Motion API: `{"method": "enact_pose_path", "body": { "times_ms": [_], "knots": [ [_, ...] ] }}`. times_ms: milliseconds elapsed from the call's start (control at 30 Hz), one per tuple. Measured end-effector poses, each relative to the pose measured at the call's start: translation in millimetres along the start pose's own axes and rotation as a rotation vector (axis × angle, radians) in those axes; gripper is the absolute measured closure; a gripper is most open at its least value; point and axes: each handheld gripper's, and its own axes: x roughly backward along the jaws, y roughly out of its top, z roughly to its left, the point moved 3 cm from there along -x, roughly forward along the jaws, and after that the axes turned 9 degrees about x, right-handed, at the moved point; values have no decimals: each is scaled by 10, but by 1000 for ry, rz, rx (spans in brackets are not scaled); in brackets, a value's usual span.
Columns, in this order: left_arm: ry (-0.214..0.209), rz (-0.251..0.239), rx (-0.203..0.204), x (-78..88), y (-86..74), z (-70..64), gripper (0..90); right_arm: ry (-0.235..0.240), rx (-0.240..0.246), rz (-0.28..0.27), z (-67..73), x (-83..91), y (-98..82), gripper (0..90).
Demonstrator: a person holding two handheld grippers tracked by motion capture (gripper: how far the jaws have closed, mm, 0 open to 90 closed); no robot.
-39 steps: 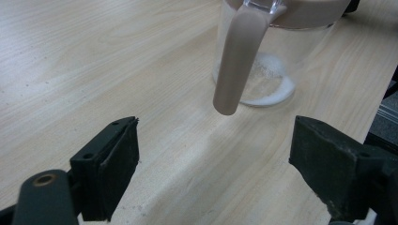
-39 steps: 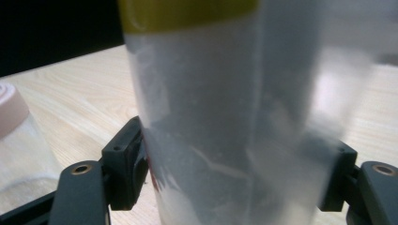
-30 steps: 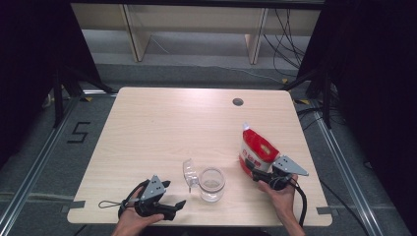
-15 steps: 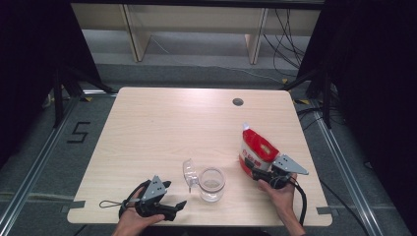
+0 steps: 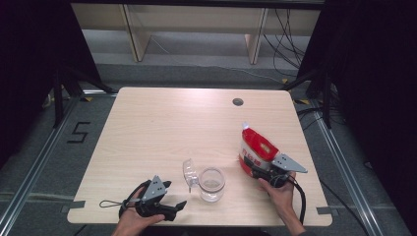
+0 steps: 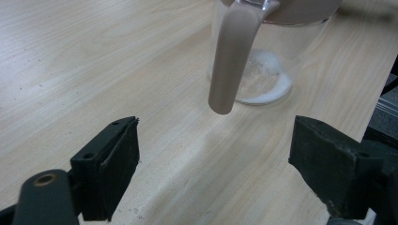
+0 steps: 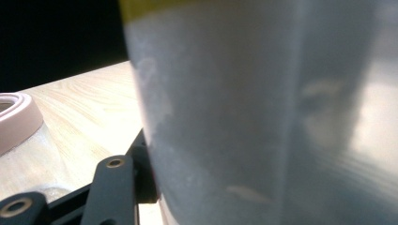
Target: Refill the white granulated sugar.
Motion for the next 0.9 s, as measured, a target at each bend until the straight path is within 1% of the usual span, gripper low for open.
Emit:
{"method": "enact_pose_path", "body": {
  "times_ms": [67,100,133,167,200,233,267,300,333,367,400,433,467,500,533,567,600,633,667,700,733,767,800,833,900],
  "knots": [
    [0,0,0,1,1,1,161,-3,-3,9,6,5,1,453],
    [0,-1,-1,2,2,2,161,-13,-17,13,17,12,4,456],
    [2,5,-9,8,2,9,161,-14,-13,19,17,16,8,458],
    [1,-5,-3,1,3,3,161,-19,-26,26,31,22,11,462],
    [1,-3,-5,3,3,3,161,-7,1,20,18,13,17,465],
    [-1,2,-6,7,1,2,164,-9,-3,32,27,18,19,468],
    [4,9,-17,11,1,12,165,-12,-2,34,28,19,21,469],
    [1,5,-15,13,3,10,165,-13,-7,23,30,13,25,471],
    [1,5,-15,13,3,10,166,-13,-7,23,30,13,25,471],
    [1,15,-12,26,6,10,167,-26,-5,5,26,15,30,474],
    [1,15,-12,26,6,10,167,-26,-5,5,26,15,30,474],
    [2,9,-8,31,8,13,167,11,-15,41,56,52,47,478],
    [6,18,-42,41,16,43,167,26,28,27,29,45,54,480],
    [4,8,-24,35,12,38,167,43,-11,59,87,78,60,481],
    [9,24,-22,42,8,45,167,43,-6,59,94,87,66,483],
    [10,23,-28,41,10,48,168,45,41,49,64,83,75,485],
    [8,26,-20,40,5,41,168,68,41,52,100,97,89,487],
    [3,9,-8,28,5,29,168,41,100,49,82,92,96,488],
    [3,9,-8,28,5,29,167,41,100,49,82,92,96,488],
    [2,10,-22,30,13,31,167,38,148,84,119,127,123,489],
    [0,11,-32,31,16,37,167,43,188,70,130,128,141,490],
    [0,8,-4,25,8,24,167,51,207,67,148,134,152,490],
    [0,8,-4,25,8,24,167,51,207,67,148,134,152,490],
    [7,28,-24,43,9,42,167,50,254,84,190,151,180,490],
    [8,26,-23,44,10,44,167,36,277,91,224,171,200,491]
  ]
}}
